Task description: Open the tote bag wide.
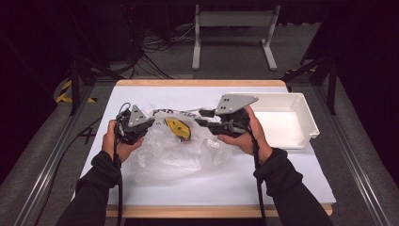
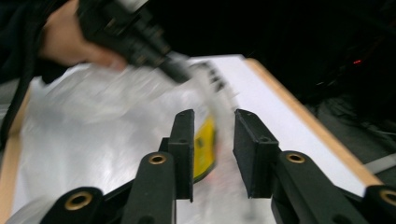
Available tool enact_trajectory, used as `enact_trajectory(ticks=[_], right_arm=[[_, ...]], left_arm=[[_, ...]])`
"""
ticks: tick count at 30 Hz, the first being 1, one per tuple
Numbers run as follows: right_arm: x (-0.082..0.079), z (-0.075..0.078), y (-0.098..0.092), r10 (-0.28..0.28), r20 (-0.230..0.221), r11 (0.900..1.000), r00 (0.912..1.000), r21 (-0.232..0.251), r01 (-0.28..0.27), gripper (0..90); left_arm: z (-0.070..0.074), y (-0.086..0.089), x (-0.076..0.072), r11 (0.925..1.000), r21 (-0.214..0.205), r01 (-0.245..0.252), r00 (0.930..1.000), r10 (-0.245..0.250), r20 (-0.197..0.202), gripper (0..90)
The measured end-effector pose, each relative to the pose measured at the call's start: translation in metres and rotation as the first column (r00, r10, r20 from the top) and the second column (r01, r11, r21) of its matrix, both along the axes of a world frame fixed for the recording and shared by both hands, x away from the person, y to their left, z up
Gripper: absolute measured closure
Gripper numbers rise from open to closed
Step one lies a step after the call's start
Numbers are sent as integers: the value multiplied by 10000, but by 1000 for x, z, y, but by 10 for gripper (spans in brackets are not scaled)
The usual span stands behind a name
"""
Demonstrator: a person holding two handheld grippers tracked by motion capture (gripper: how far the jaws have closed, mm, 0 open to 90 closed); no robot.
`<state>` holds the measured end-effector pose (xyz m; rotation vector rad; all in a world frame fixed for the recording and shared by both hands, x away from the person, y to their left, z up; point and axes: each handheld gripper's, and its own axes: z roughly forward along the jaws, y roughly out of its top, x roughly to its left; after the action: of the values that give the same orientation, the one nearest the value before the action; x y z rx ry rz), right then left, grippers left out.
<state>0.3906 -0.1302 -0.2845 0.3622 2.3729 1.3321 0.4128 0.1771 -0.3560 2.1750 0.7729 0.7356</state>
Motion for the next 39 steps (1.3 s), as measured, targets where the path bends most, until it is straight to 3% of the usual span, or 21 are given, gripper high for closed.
enact_trajectory(ticks=[2, 4, 5, 6, 8, 10, 11, 14, 15, 17, 20, 23, 24, 25, 26, 28, 30, 34, 36, 38, 39], right_arm=[[-2, -7, 9, 569, -399, 9961, 9976, -653, -595, 712], [-3, -15, 17, 1013, -720, 9854, 9923, -1300, -1100, 722], [-2, -21, 22, 1249, -1095, 9741, 9861, -1753, -1428, 717], [-2, -21, 22, 1249, -1095, 9741, 9861, -1753, -1428, 717], [-1, -33, 30, 1506, -1705, 9403, 9738, -2795, -1944, 696], [1, -45, 35, 1491, -2129, 9115, 9656, -3490, -2177, 684], [4, -56, 38, 1257, -2332, 8900, 9643, -4029, -2134, 659], [11, -68, 39, 592, -2354, 8719, 9701, -4610, -1650, 606], [13, -70, 39, 262, -2333, 8689, 9721, -4755, -1375, 597], [16, -73, 38, 108, -2247, 8679, 9744, -4817, -1208, 586], [26, -79, 37, -1012, -1588, 8422, 9821, -5391, -4, 557], [33, -83, 37, -1523, -1229, 8251, 9807, -5620, 577, 547], [35, -84, 37, -1718, -1028, 8136, 9798, -5755, 823, 546], [35, -84, 37, -1718, -1028, 8136, 9798, -5755, 823, 546], [40, -86, 36, -2104, -638, 7899, 9755, -5990, 1312, 523], [48, -88, 34, -2523, -192, 7625, 9674, -6195, 1866, 534], [54, -88, 31, -2575, -146, 7669, 9662, -6114, 1952, 555], [65, -81, 30, -2750, 139, 7995, 9613, -5521, 2367, 642], [66, -80, 30, -2751, 272, 8017, 9610, -5452, 2449, 684], [69, -78, 30, -2668, 289, 8143, 9633, -5279, 2413, 770], [70, -77, 30, -2609, 292, 8155, 9649, -5283, 2365, 811]], left_arm=[[0, 0, 1, 10000, 14, -4, 10000, 4, -34, 899], [2, -2, 3, 10000, 18, -86, 10000, 86, -12, 898], [2, -2, 3, 10000, 18, -86, 10000, 86, -12, 899], [3, -3, 3, 10000, 35, -65, 10000, 65, -17, 899], [4, -3, 4, 10000, -3, -94, 9999, 94, 56, 899], [5, -3, 4, 9999, -22, -124, 9999, 124, 54, 899], [6, -2, 4, 9999, -59, -87, 9999, 87, 91, 899], [7, 1, 4, 9996, -218, -158, 9998, 161, 126, 898], [7, 2, 4, 9997, -232, -101, 9998, 105, 176, 898], [8, 3, 3, 9994, -344, -106, 9998, 112, 189, 898], [8, 5, 3, 9993, -386, -27, 9997, 36, 253, 898], [9, 5, 3, 9994, -355, 1, 9994, 11, 332, 898], [9, 5, 3, 9994, -355, 1, 9994, 11, 332, 898], [9, 5, 3, 9995, -302, -34, 9992, 46, 400, 898], [10, 6, 3, 9994, -342, -68, 9992, 82, 390, 898], [11, 9, 4, 9993, -343, -111, 9992, 124, 390, 898], [13, 11, 6, 9994, -336, -128, 9990, 142, 418, 897], [17, 15, 10, 9988, -428, -240, 9983, 261, 513, 897], [18, 17, 11, 9986, -471, -247, 9984, 271, 501, 897], [18, 20, 14, 9986, -428, -301, 9984, 321, 463, 896], [17, 22, 15, 9986, -422, -329, 9983, 349, 465, 896]])
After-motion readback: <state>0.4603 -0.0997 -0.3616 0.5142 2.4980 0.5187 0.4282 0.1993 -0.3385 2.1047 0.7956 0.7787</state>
